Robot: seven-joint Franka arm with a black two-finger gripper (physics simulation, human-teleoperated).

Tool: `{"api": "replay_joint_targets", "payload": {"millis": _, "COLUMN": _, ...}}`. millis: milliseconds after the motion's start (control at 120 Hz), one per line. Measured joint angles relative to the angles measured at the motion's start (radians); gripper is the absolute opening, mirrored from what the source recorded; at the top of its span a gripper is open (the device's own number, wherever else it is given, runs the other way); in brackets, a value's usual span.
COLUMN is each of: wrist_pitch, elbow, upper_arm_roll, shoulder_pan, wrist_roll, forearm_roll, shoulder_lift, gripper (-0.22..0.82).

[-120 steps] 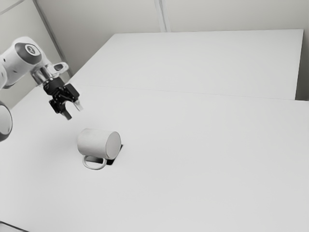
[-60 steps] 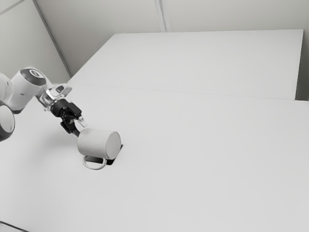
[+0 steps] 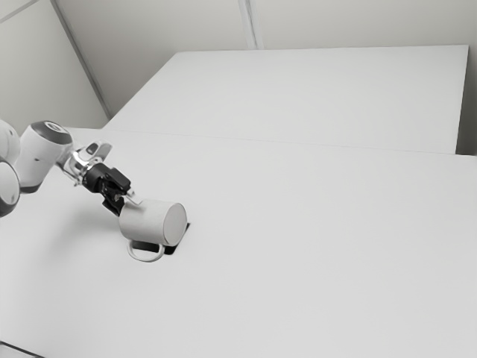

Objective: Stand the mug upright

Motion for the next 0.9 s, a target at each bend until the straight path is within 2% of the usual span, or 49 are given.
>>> {"api": "replay_joint_targets", "payload": {"millis": 175, "wrist_pitch": 0.006, "elbow": -0.002, "upper_arm_roll": 0.001, "shoulder_pan": -0.016, "wrist_roll": 0.007, "forearm_roll": -0.005, "shoulder_lift": -0.019, "gripper": 0.17}}
{"api": "replay_joint_targets", "payload": {"millis": 367, "wrist_pitch": 0.009, "elbow": -0.002, "upper_arm_roll": 0.001, "shoulder_pan": -0.042, "wrist_roll": 0.01, "forearm_roll": -0.006, "shoulder_lift": -0.038, "gripper": 0.03}}
{"api": "replay_joint_targets", "payload": {"millis": 692, "wrist_pitch": 0.01, "elbow": -0.009, "upper_arm_roll": 0.0, "shoulder_pan": -0.074, "wrist_roll": 0.011, "forearm_roll": -0.019, "shoulder_lift": -0.061, "gripper": -0.12}}
{"api": "replay_joint_targets", "payload": {"millis": 900, "wrist_pitch": 0.011, "elbow": -0.01, "upper_arm_roll": 0.0, "shoulder_pan": -0.097, "wrist_roll": 0.005, "forearm_roll": -0.031, "shoulder_lift": -0.075, "gripper": -0.16}}
